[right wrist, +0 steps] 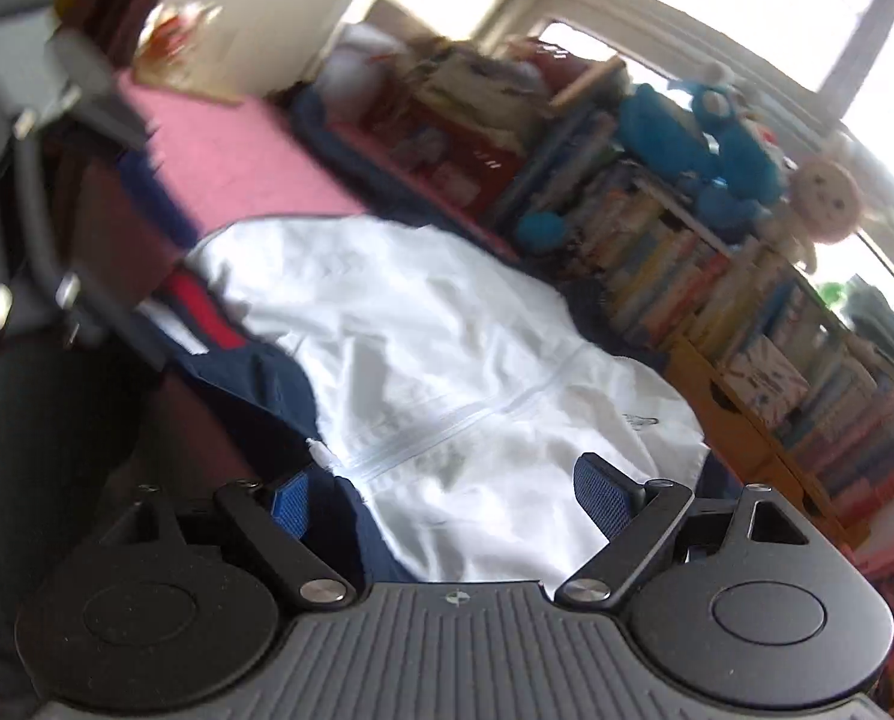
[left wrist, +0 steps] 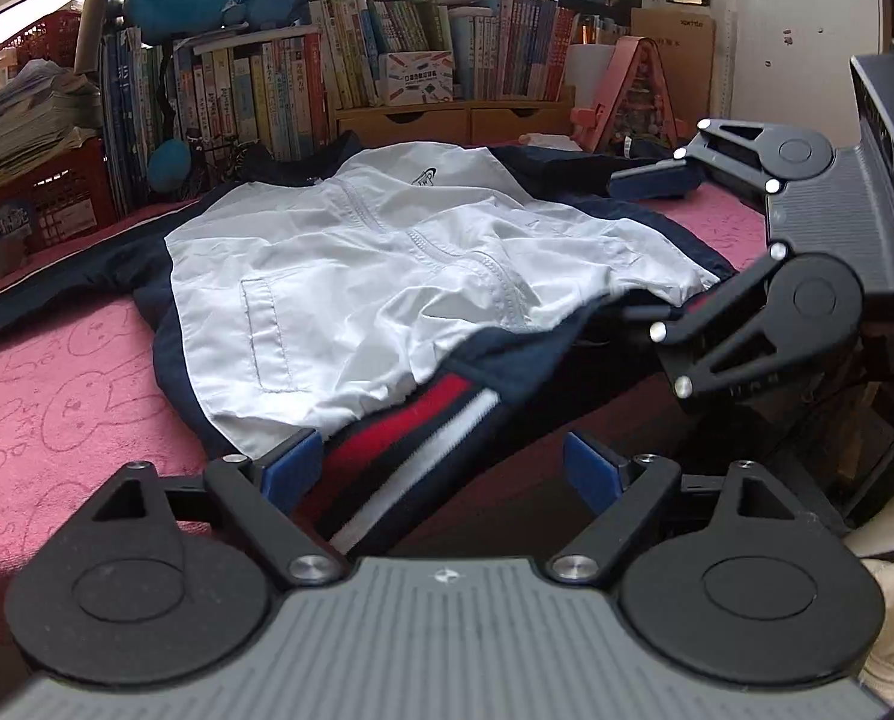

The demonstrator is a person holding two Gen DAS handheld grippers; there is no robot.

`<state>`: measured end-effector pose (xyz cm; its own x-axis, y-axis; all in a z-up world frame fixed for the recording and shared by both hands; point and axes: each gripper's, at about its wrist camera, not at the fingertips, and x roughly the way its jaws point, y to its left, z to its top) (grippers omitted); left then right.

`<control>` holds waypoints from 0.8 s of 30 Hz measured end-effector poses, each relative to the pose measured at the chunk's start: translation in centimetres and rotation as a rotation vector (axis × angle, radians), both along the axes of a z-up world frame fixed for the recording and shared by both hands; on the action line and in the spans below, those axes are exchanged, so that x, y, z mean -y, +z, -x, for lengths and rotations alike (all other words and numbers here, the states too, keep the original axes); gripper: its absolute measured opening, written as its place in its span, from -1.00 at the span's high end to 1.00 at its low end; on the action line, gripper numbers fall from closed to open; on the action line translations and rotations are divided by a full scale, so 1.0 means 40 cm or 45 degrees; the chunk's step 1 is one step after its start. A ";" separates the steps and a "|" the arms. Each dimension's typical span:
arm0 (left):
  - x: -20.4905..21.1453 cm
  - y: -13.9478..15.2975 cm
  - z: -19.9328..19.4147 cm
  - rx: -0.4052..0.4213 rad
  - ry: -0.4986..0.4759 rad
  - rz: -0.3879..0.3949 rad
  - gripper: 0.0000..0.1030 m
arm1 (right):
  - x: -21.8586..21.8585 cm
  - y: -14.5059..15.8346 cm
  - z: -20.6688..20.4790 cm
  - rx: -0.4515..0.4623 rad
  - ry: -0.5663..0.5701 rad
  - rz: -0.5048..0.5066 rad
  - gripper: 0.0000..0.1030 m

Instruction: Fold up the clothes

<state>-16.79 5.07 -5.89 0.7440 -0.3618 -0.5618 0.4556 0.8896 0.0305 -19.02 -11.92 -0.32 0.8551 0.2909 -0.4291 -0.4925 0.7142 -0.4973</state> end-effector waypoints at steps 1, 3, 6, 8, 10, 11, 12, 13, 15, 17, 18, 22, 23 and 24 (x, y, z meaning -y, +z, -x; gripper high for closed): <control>0.013 -0.003 -0.005 0.021 0.027 0.002 -0.73 | 0.010 0.021 -0.012 0.022 -0.047 -0.057 -0.67; 0.040 -0.010 -0.025 0.080 0.133 -0.029 -0.73 | 0.025 0.045 -0.026 0.060 -0.097 -0.124 -0.62; 0.057 -0.022 -0.069 0.204 0.382 -0.179 -0.72 | 0.029 0.037 -0.028 0.045 -0.119 -0.128 -0.42; 0.047 -0.042 -0.098 0.246 0.511 -0.297 -0.72 | 0.029 -0.005 -0.014 -0.003 -0.130 -0.069 -0.35; 0.028 -0.059 -0.110 0.255 0.546 -0.370 -0.73 | 0.028 -0.060 0.008 -0.049 -0.152 0.015 -0.19; 0.019 -0.057 -0.111 0.273 0.515 -0.396 -0.73 | 0.031 -0.080 0.017 -0.056 -0.159 0.054 -0.03; 0.015 -0.038 -0.110 0.323 0.495 -0.435 -0.72 | 0.034 -0.080 0.019 -0.034 -0.167 0.073 0.01; 0.014 -0.011 -0.108 0.390 0.490 -0.484 -0.72 | 0.038 -0.069 0.019 0.003 -0.177 0.078 0.13; 0.005 0.066 -0.099 0.533 0.495 -0.524 -0.72 | 0.046 -0.033 0.021 0.114 -0.207 0.074 0.43; -0.015 0.153 -0.079 0.667 0.526 -0.512 -0.73 | 0.063 0.022 0.038 0.299 -0.291 0.053 0.53; -0.030 0.180 -0.071 0.697 0.549 -0.502 -0.78 | 0.073 0.047 0.047 0.388 -0.336 0.045 0.54; -0.094 0.152 -0.064 0.533 0.566 -0.483 -0.88 | 0.141 0.032 0.047 0.326 -0.517 0.046 0.58; -0.104 0.114 -0.065 0.434 0.537 -0.494 -0.89 | 0.160 0.003 0.048 0.239 -0.547 0.059 0.61; -0.109 0.081 -0.063 0.349 0.506 -0.511 -0.89 | 0.176 -0.032 0.053 0.144 -0.566 0.078 0.61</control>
